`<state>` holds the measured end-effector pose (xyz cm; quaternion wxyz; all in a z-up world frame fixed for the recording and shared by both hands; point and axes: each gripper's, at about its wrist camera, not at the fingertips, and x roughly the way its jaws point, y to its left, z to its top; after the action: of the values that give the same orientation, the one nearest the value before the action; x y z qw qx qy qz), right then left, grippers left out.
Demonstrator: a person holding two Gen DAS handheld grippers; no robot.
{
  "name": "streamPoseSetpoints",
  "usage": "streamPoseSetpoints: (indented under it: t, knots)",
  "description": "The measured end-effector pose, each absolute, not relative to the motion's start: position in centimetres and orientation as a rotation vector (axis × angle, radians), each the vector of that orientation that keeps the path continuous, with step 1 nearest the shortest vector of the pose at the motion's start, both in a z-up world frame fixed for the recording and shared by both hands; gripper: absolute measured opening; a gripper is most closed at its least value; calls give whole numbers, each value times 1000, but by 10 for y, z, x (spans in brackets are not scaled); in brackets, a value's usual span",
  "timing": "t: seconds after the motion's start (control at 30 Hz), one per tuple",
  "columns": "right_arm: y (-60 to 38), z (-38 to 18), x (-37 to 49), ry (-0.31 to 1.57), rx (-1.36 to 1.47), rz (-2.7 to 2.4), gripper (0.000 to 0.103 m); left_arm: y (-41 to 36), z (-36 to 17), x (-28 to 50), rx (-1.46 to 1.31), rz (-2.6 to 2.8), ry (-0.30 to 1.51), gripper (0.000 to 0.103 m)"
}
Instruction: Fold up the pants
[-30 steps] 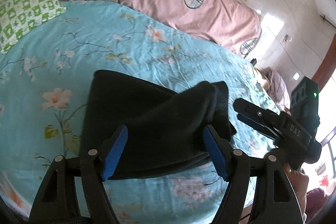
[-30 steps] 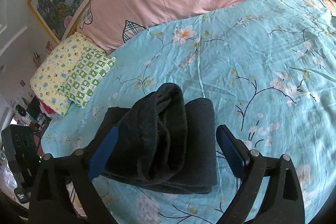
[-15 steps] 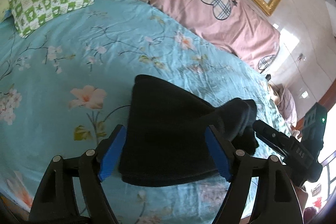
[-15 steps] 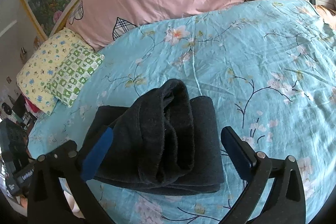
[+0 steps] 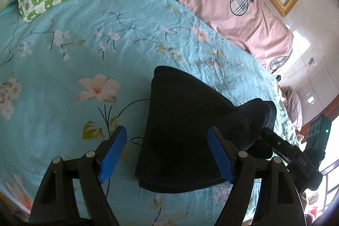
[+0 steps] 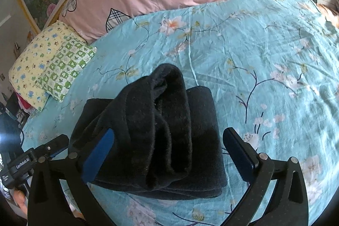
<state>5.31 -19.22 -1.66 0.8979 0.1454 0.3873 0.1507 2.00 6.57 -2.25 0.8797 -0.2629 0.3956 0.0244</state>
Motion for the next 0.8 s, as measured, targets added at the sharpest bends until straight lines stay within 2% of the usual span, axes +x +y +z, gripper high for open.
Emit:
streamPoseSetpoints:
  t: [0.27, 0.37, 0.47, 0.53, 0.63, 0.8]
  knots:
    - [-192, -30, 53, 810, 300, 314, 101, 61, -31, 26, -551, 46, 856, 80]
    - [-196, -36, 55, 811, 337, 338, 95, 59, -33, 30, -547, 39, 865, 80]
    - [-202, -39, 55, 806, 356, 358, 85, 56, -35, 35, -546, 37, 875, 80]
    - [-211, -42, 53, 797, 390, 368, 70, 54, -36, 38, -546, 28, 882, 81]
    - [-227, -49, 52, 795, 477, 406, 60, 49, -40, 43, -539, 18, 899, 82]
    - [-235, -56, 48, 780, 530, 435, 57, 45, -54, 51, -552, 19, 935, 82]
